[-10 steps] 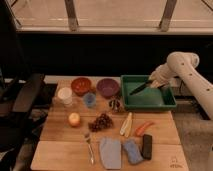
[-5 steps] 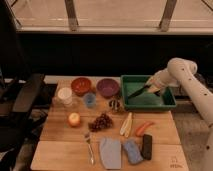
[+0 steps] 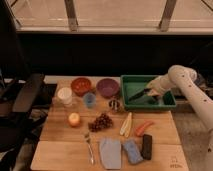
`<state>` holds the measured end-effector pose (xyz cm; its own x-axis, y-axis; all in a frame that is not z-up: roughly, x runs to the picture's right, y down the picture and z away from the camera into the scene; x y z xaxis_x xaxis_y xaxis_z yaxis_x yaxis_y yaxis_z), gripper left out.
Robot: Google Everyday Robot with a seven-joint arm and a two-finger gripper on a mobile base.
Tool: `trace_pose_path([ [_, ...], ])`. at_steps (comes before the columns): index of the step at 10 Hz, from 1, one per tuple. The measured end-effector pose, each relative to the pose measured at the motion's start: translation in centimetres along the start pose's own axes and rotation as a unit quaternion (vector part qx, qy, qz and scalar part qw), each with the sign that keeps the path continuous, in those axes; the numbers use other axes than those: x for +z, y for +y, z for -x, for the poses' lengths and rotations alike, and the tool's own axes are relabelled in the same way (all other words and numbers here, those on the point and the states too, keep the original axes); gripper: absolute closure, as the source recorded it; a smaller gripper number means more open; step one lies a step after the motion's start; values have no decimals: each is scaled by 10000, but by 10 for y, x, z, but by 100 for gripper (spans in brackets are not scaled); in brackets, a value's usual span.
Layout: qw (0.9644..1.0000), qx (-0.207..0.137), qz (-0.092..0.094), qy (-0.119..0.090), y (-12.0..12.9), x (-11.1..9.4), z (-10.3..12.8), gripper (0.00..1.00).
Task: Place brush in tray
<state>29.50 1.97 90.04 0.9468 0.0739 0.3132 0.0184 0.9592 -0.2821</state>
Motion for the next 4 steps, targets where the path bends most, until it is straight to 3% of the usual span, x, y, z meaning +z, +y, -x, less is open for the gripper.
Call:
trace_pose_path([
  [4, 9992, -125, -291, 226, -18, -11, 3, 39],
])
